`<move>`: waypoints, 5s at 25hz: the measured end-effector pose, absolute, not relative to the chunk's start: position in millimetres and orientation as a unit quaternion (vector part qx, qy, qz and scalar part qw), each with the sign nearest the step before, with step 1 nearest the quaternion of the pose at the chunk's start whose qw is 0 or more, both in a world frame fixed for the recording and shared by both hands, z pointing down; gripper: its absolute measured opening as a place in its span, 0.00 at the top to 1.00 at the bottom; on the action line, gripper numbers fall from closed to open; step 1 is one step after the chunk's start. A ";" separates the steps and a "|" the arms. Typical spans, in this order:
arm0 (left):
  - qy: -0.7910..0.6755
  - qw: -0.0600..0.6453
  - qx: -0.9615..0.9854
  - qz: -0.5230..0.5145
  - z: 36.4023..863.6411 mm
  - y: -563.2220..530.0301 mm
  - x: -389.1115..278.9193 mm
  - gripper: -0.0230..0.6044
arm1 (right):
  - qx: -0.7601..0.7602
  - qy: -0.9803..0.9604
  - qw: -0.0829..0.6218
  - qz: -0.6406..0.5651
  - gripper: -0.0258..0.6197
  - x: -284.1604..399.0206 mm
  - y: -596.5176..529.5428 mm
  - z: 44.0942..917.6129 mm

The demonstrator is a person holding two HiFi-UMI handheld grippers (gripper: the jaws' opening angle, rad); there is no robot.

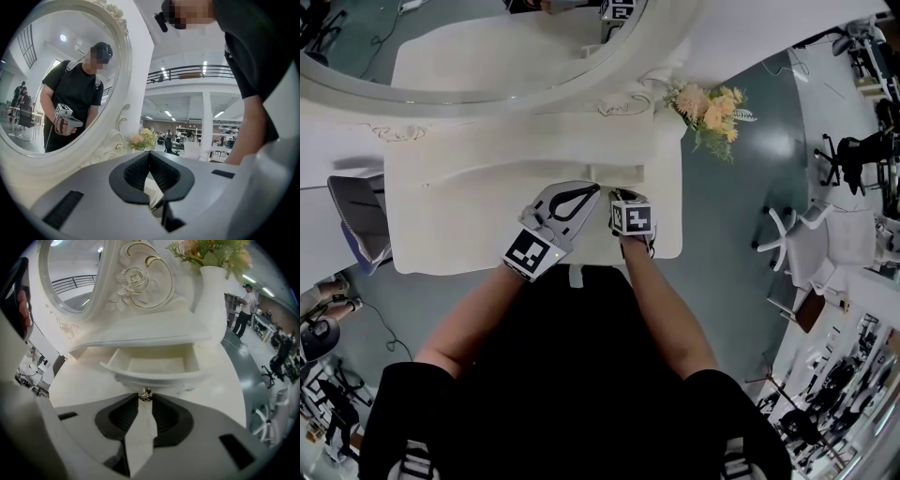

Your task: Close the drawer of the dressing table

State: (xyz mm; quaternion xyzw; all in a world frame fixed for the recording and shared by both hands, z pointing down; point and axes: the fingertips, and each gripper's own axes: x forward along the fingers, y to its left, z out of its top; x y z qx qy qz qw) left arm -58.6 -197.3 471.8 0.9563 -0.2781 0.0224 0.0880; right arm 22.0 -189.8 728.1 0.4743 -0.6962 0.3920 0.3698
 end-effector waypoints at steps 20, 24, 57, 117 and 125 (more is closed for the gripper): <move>-0.285 0.089 0.954 0.027 476.3 -211.8 -68.4 0.97 | 0.486 -0.695 0.364 0.384 0.81 25.0 -230.0 724.5; -0.289 0.093 0.952 0.028 479.3 -214.9 -71.4 0.97 | 0.489 -0.694 0.363 0.384 0.81 25.6 -233.3 726.3; -0.322 0.077 0.942 0.050 476.8 -205.2 -76.4 0.97 | 0.488 -0.721 0.329 0.367 0.76 32.7 -240.4 708.9; -0.287 0.025 0.958 -0.002 347.5 -121.3 -3.1 0.97 | 0.348 -0.937 0.010 0.023 0.96 33.1 -116.5 344.9; -0.287 0.028 0.958 0.000 350.0 -121.8 -2.5 0.97 | 0.346 -0.938 0.005 0.025 0.96 29.5 -117.1 346.1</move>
